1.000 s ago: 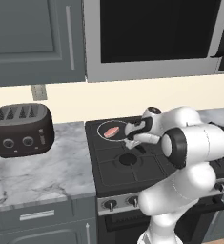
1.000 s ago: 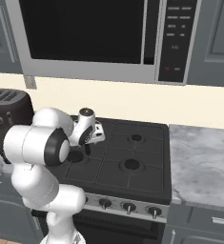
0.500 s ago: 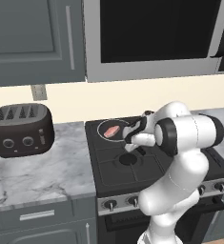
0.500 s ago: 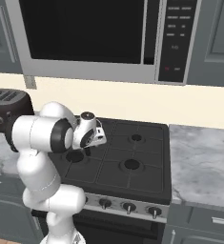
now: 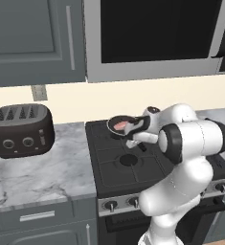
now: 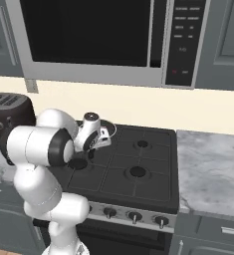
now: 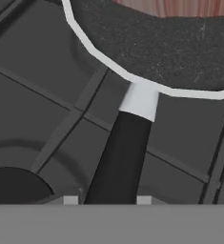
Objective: Pick up the pan with the steak in it and place it on the dining table. Then place the steak on the plate.
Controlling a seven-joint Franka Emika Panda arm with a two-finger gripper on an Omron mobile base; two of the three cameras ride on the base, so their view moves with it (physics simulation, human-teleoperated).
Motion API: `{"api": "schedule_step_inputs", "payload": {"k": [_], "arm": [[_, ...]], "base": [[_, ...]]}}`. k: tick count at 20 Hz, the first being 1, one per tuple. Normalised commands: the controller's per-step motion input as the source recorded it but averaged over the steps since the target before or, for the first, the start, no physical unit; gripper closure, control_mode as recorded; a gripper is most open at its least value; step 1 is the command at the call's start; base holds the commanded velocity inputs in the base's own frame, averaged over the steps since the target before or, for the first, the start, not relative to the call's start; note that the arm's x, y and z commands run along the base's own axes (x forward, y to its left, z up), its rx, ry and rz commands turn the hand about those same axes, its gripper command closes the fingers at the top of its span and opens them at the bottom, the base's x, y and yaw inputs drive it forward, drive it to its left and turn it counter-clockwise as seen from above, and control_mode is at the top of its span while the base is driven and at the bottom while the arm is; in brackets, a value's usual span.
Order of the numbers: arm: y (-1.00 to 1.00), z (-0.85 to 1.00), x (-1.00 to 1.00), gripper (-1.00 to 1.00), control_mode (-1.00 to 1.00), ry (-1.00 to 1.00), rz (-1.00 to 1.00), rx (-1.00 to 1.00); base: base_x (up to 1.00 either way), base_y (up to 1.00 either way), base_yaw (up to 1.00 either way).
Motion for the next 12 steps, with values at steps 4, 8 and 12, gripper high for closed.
{"api": "schedule_step_inputs", "payload": {"k": [4,8,12], "arm": [[-0.05,0.84,-0.35,1.0,-1.0,-0.01,0.05,0.01],[-0.17,0.79,-0.67,1.0,-1.0,0.0,0.09,0.0],[-0.21,0.76,-0.81,1.0,-1.0,-0.03,0.11,0.0]], "base": [[0.0,0.0,0.0],[0.0,0.0,0.0],[0.0,0.0,0.0]]}}
